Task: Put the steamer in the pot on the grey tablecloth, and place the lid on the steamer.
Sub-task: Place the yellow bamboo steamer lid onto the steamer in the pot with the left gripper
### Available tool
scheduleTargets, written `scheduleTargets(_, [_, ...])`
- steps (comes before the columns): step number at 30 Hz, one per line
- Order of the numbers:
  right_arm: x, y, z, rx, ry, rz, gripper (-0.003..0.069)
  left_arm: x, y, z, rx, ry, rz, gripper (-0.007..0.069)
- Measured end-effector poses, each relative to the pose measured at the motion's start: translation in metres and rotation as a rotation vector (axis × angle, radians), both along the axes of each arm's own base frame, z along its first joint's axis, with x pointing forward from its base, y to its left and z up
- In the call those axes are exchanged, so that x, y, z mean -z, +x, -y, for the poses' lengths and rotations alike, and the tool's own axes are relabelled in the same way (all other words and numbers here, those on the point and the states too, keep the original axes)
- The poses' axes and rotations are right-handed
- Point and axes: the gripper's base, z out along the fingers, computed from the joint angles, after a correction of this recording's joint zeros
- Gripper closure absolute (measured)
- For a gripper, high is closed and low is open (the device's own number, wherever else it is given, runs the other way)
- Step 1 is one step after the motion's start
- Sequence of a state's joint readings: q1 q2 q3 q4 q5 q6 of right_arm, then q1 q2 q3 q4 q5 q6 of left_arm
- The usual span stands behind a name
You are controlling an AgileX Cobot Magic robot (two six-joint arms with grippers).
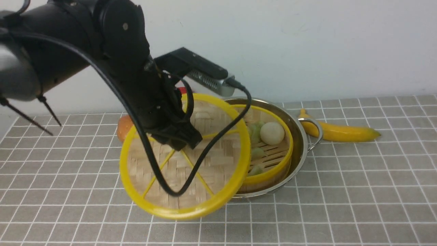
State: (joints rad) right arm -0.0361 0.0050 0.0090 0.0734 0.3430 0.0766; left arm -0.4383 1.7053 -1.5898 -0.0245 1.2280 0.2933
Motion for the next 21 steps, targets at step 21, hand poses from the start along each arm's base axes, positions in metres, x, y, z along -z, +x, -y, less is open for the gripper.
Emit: scheduleTargets(21, [0.000,0.000,0.000,0.000,0.000,0.000,0.0419,-0.001,0.061,0.009,0.086,-0.073,0.064,0.0508])
